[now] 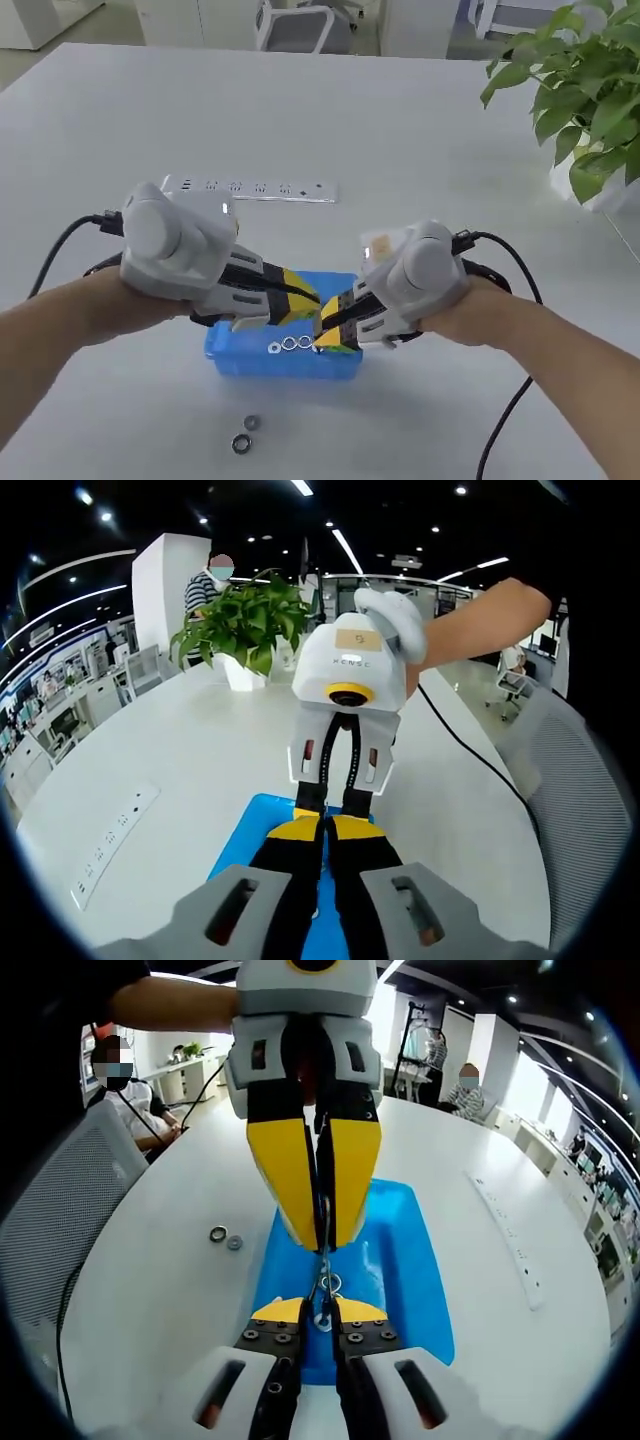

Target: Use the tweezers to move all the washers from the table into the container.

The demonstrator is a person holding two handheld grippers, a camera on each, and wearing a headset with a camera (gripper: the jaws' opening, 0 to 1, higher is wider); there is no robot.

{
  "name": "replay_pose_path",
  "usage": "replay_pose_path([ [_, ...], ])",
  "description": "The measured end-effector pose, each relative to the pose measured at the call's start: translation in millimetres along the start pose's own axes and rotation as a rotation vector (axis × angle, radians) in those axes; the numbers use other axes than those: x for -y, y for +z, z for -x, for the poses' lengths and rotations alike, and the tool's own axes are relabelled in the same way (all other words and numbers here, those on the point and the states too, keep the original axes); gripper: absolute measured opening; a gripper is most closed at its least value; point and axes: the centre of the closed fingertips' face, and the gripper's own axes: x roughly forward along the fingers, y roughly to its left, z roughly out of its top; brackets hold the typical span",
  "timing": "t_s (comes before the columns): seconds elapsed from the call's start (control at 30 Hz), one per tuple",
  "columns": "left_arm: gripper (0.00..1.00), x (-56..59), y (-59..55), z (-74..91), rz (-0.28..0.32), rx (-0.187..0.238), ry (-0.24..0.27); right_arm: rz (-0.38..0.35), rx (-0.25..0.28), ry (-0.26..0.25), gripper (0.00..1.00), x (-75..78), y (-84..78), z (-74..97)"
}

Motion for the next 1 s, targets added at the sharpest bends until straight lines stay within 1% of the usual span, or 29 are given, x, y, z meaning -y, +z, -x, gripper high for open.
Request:
replay_pose_path([
  [0.23, 0.06, 1.9, 1.7, 0.8, -0.003, -0.005, -0.006, 0.005, -0.015, 0.002, 0.12, -0.8, -0.1, 0.3],
  [0.37, 0.06, 1.8, 5.9, 2.4, -0.001, 0.007, -0.007, 0.002, -0.017, -0.002, 0.13, -1.4, -0.1, 1.4],
  [0.47, 0.06, 1.2, 8.0, 3.3, -0.006, 0.008, -0.003, 0.006, -0.023, -0.003, 0.14, -2.1, -1.0, 2.2],
  [0.73, 0.06, 0.9, 15.9, 9.2, -0.013, 0.017, 0.008, -0.008, -0.014, -0.032, 0.16, -0.9, 2.2, 11.7],
  [1.0, 0.05, 2.9, 21.4, 16.3, -0.024, 0.015, 0.017, -0.027, -0.008, -0.07, 0.21, -3.1, 6.7, 24.6],
])
